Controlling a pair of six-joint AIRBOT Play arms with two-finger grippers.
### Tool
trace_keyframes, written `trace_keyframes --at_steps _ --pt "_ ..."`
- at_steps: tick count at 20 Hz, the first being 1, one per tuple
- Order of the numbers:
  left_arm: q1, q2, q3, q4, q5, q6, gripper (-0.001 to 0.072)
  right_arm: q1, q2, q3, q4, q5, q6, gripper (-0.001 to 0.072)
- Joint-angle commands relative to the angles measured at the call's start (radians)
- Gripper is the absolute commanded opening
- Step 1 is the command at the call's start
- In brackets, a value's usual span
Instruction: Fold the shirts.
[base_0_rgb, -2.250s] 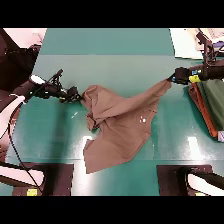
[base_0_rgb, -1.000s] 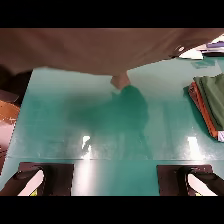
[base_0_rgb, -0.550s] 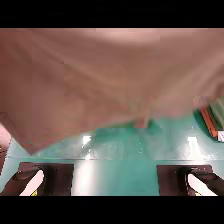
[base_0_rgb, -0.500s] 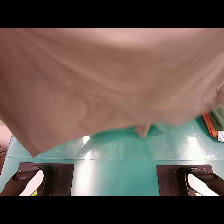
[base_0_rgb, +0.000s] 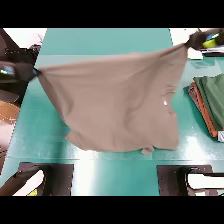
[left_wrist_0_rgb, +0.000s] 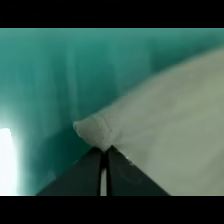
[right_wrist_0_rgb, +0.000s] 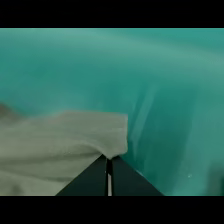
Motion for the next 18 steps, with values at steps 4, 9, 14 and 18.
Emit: trace_keyframes --at_steps 4,9,14,18 --pt "0.001 -0.296 -0.121 -0.069 0.307 0.09 0.0025 -0.001 -0.212 -0.017 0.072 -0.147 0.011 0.0018" --pt "0.001 -0.339 -0.117 -0.134 0.34 0.126 0.0048 -0.002 -0.249 -0.017 0.157 -0.209 0.012 0.0039" --pt "0.001 -0.338 -0.02 -0.108 0.217 0.126 0.0504 -0.003 -0.228 -0.016 0.153 -0.163 0.011 0.04" --pt "0.001 -0.325 0.116 0.085 -0.077 0.124 0.0504 -0.035 -0.148 -0.018 0.154 -0.003 -0.014 0.0399"
